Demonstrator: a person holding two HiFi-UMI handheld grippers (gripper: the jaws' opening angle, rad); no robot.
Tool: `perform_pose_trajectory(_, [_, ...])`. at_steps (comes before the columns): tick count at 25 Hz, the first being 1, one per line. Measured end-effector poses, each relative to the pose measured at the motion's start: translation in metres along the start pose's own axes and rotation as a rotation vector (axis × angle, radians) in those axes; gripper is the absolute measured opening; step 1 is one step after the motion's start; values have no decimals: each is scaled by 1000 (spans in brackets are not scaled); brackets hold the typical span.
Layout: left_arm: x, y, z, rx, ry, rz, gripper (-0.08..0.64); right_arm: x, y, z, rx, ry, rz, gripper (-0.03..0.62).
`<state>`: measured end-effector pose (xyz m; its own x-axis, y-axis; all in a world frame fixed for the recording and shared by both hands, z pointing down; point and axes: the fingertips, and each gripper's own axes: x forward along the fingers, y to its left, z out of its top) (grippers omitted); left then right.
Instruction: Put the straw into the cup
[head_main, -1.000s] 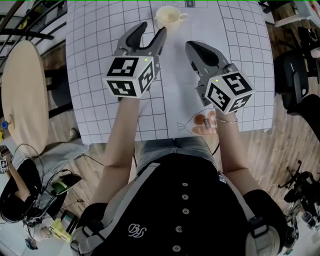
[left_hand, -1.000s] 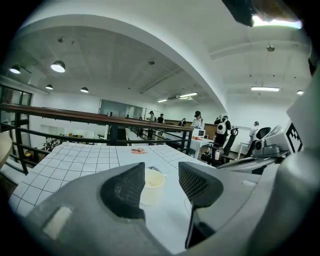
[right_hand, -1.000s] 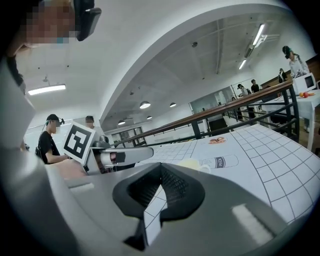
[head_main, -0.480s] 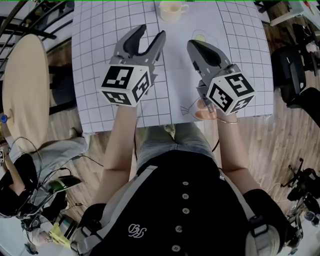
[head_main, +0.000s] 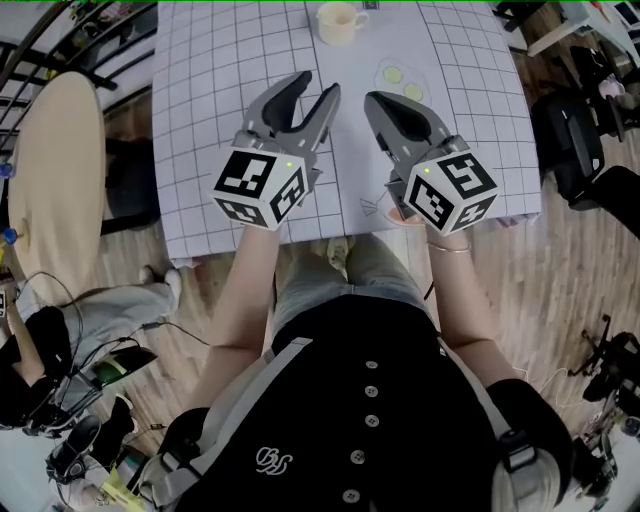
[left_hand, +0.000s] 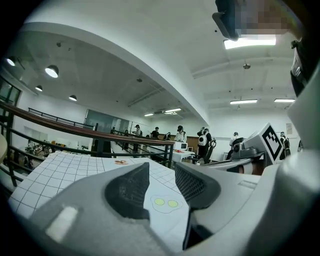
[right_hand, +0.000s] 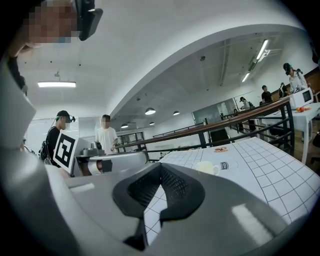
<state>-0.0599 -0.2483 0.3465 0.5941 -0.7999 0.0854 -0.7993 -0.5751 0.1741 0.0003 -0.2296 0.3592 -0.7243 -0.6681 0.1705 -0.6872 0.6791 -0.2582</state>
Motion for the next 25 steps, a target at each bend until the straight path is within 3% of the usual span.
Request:
perform_pose_trajectory(5, [-12, -12, -1, 6, 10, -19, 149, -11, 6, 4, -17, -12, -19, 0])
perform_pose_trajectory(8, [-16, -14, -4, 7, 17, -7, 8, -13, 6, 0, -35, -1, -27, 0])
perform_pose_trajectory(14, [-35, -43, -24, -1, 55, -42, -2, -34, 24, -27, -29, 38, -34, 0])
perform_pose_trajectory(25, [-53, -74, -48, -36, 117, -112, -2, -50, 43, -34, -39, 47, -56, 0])
